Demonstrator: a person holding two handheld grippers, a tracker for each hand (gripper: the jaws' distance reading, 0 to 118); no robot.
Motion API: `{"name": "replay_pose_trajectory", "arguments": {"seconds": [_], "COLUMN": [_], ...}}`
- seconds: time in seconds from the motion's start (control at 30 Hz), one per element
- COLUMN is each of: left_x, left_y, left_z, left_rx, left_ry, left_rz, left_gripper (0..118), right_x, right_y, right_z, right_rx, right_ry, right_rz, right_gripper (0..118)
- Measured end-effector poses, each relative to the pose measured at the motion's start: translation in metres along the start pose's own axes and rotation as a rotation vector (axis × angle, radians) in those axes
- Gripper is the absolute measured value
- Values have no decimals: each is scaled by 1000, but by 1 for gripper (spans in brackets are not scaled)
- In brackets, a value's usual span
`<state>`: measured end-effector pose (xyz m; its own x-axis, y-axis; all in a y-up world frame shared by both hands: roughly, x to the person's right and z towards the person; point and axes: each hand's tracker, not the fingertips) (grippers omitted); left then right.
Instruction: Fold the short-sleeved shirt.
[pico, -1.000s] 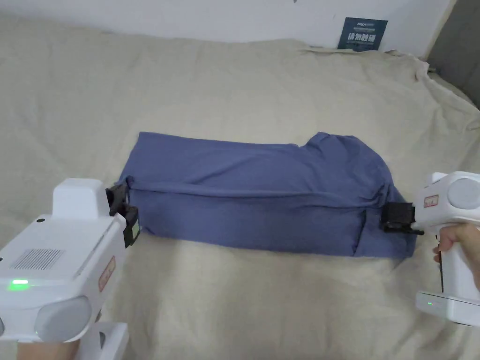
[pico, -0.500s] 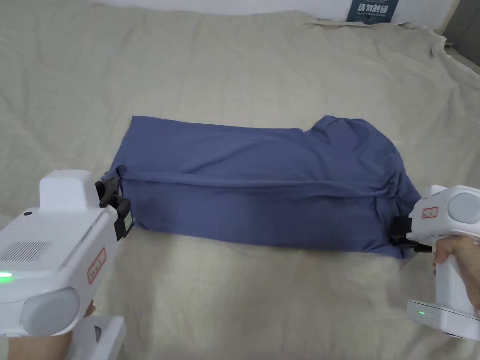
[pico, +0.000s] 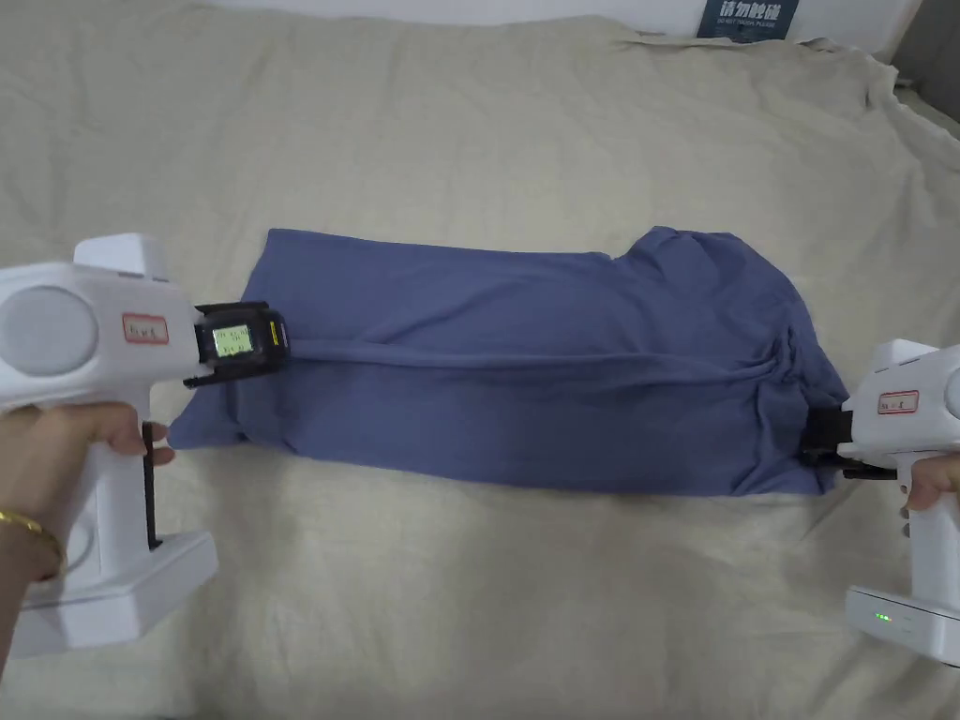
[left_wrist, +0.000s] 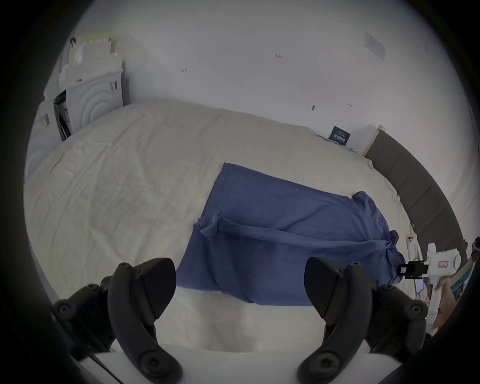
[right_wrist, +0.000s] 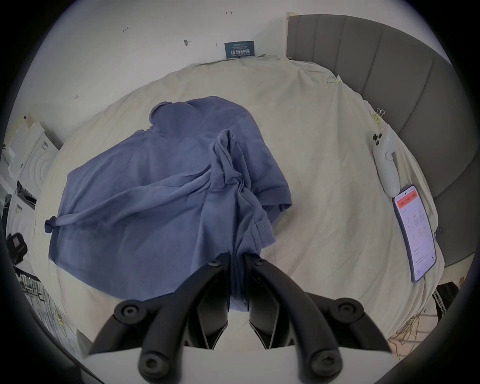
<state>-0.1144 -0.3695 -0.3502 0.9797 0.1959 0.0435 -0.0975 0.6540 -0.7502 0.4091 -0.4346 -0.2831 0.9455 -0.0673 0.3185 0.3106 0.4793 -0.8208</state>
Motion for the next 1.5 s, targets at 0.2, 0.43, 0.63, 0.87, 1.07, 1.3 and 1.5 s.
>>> {"name": "replay_pose_trajectory", "arguments": {"seconds": [0.2,0.43,0.63,0.87,1.07,1.3,1.5], "left_x": [-16,-21,-25,-8,-23,-37,-55], "left_y": [16,-6,-22,-24,-2,-4,-53], "left_z": [-46,-94,-104,-98,-53,19,56], "left_rx": [-204,-312,-332,-317,-223,-155,-150], "left_ry": [48,204,142,156,50,35,-10], "left_rz": [-99,-168,-61,-160,-27,-54,-17], "left_gripper": [105,97,48,0,0,0,0], "right_x": [1,-1,-3,-5,3,16,34], "right_y": [2,2,0,-2,2,-16,-75], "right_z": [5,7,5,4,33,87,112], "right_rx": [1,-2,-10,-18,14,81,79], "right_ry": [1,-13,-19,-22,10,70,108], "right_rz": [16,39,49,57,41,40,22], "right_gripper": [10,10,10,10,10,10,10]}}
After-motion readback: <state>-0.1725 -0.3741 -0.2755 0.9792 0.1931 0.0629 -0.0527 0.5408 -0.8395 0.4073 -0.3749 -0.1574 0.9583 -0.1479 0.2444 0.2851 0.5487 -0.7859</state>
